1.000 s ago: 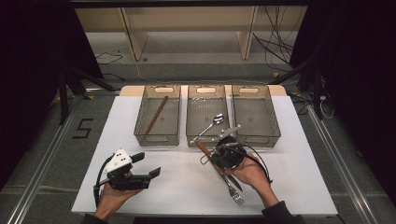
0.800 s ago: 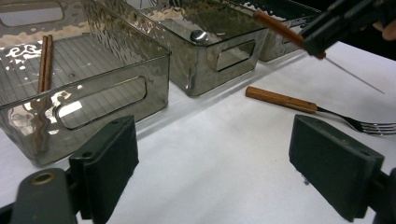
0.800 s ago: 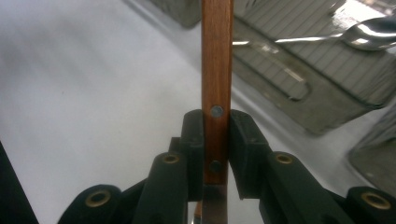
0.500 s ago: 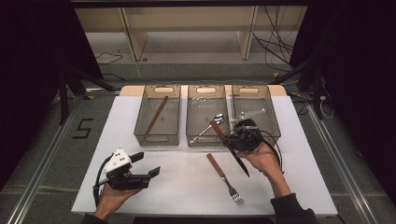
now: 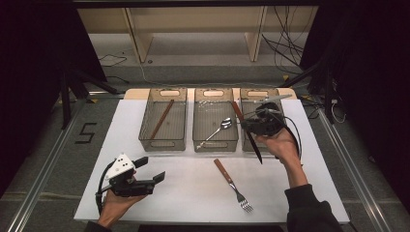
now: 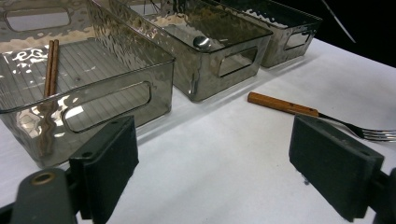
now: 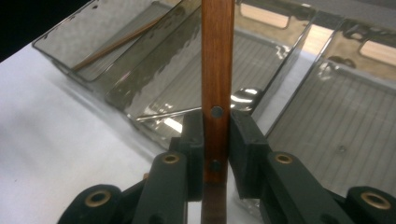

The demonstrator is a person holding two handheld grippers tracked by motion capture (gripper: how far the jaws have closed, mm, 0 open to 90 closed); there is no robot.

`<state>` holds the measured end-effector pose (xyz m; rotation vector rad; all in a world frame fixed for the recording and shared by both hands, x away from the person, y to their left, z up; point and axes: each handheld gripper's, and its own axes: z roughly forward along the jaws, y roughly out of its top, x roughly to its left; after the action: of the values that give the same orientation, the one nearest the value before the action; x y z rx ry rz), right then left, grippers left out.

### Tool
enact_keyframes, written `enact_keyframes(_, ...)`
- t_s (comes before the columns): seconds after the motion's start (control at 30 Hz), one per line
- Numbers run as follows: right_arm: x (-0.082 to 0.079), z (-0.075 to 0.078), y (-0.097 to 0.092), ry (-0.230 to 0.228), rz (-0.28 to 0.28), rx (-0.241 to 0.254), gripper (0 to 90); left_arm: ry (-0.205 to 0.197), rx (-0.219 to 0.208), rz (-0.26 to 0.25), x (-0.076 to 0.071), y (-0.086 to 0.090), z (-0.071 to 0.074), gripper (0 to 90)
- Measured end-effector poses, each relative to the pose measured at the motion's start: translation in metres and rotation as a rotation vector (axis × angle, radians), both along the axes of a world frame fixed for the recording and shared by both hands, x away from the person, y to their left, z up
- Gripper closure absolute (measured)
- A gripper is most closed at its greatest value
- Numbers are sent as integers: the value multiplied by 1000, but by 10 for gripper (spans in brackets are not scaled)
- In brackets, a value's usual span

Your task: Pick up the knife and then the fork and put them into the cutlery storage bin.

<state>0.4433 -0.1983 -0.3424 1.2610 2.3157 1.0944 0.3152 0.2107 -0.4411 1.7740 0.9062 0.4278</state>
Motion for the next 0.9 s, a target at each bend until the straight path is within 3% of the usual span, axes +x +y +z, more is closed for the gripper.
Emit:
enact_keyframes(0.23,15,7,-9,-8,-41,26,772,-2,-3,0,0,0,0,152)
enact_keyframes(0.5,25,11,-22,-32,-53,173,773,0,-5,-1,0,0,0,152)
enact_keyframes(0.9,36,25,-46,-58,-130,187,773,3,-6,-2,0,0,0,152)
